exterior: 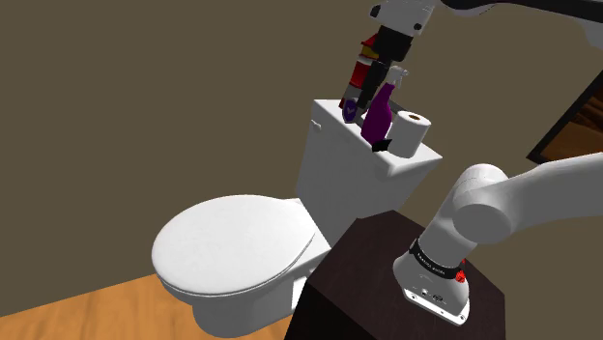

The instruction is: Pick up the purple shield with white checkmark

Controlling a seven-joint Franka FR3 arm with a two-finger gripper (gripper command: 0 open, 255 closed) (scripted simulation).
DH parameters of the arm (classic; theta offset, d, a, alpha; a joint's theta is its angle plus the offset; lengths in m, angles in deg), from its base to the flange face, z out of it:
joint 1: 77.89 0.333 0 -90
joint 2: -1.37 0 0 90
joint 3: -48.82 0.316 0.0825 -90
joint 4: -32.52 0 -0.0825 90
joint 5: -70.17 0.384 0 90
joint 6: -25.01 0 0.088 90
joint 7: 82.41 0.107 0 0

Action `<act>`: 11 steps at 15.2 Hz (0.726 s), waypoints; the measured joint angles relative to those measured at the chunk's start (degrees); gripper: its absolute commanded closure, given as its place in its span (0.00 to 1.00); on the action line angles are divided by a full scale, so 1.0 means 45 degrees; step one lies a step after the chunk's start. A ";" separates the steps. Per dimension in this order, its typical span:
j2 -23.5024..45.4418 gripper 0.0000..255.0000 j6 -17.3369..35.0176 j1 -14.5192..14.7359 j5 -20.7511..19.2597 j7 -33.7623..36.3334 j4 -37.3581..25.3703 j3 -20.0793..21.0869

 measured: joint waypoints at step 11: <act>0.2233 0.00 0.0651 -0.1035 -0.1227 -0.1619 -0.0813 -0.1868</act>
